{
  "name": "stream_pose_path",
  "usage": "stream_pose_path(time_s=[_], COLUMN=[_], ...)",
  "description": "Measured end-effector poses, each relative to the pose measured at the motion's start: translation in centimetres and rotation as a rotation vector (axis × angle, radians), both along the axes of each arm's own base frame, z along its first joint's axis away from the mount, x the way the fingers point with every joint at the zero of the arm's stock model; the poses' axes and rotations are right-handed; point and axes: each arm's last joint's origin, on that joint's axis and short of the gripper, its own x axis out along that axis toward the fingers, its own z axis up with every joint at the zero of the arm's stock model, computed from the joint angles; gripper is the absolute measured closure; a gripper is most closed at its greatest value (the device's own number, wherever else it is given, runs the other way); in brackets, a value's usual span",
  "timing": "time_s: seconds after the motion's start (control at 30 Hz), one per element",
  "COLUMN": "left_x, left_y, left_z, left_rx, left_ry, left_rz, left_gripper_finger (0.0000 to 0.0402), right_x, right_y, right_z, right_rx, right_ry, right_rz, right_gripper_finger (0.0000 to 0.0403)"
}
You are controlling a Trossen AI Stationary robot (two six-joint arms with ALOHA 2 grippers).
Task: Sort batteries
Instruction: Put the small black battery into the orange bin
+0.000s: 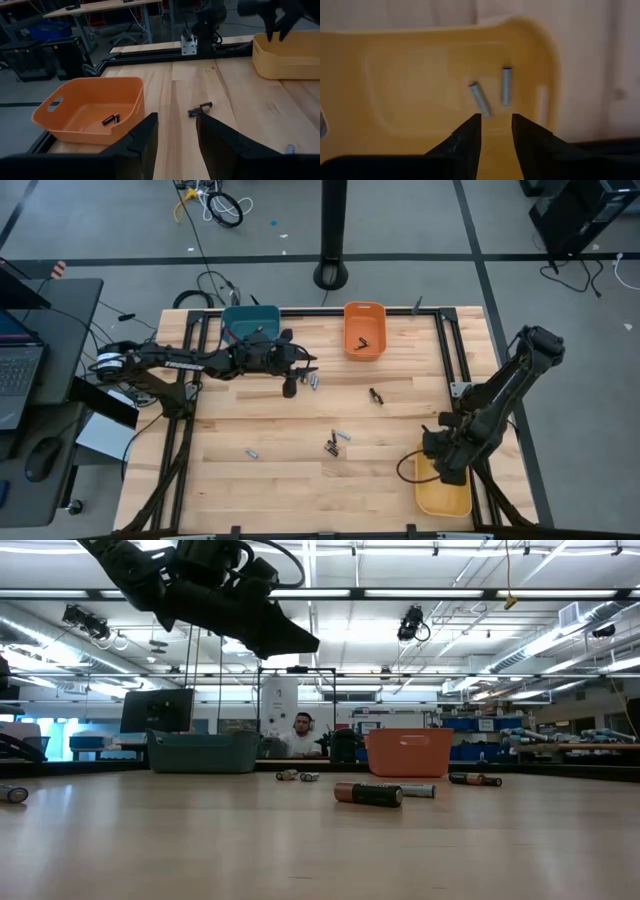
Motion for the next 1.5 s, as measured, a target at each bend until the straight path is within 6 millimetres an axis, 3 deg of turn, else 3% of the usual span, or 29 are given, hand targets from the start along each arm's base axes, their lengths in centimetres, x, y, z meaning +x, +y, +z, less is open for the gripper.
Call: stream_pose_path(time_s=[0.17,0.33,0.53,0.7,0.87,1.13,1.37,1.5], left_x=[-0.2,-0.3,-0.7,-2.1,-3.4,-3.6,-3.6,-3.7], left_y=[0.0,0.0,-0.2,-0.5,-0.7,-0.7,-0.7,-0.6], left_z=[-0.3,-0.8,-1.5,-3.3,-4.6,-4.9,-5.0,-5.1], left_rx=[0.005,0.012,0.014,-0.023,-0.025,-0.001,0.001,0.010], left_ry=[0.038,0.098,0.064,-0.010,-0.062,-0.053,-0.043,-0.034], left_rz=[0.013,0.013,0.013,0.027,0.044,0.068,0.080,0.114], left_gripper_finger=[0.0259,0.0259,0.0259,0.0259,0.0259,0.0259,0.0259,0.0259], right_x=[2.1,5.5,10.0,14.1,17.3,21.6,23.7,23.9], right_y=[-1.7,-4.6,-8.7,-10.9,-12.0,-12.5,-13.1,-13.2], right_z=[2.2,2.7,2.1,0.0,-2.8,-4.4,-5.6,-6.0], right_rx=[-0.064,-0.053,-0.063,-0.048,-0.027,0.023,0.023,0.059], right_ry=[-0.087,-0.195,-0.339,-0.428,-0.454,-0.431,-0.451,-0.459], right_rz=[0.032,0.020,0.014,0.048,0.104,0.167,0.175,0.177], right_gripper_finger=[0.0283,0.0283,0.0283,0.0276,0.0248,0.0206,0.0185,0.0210])
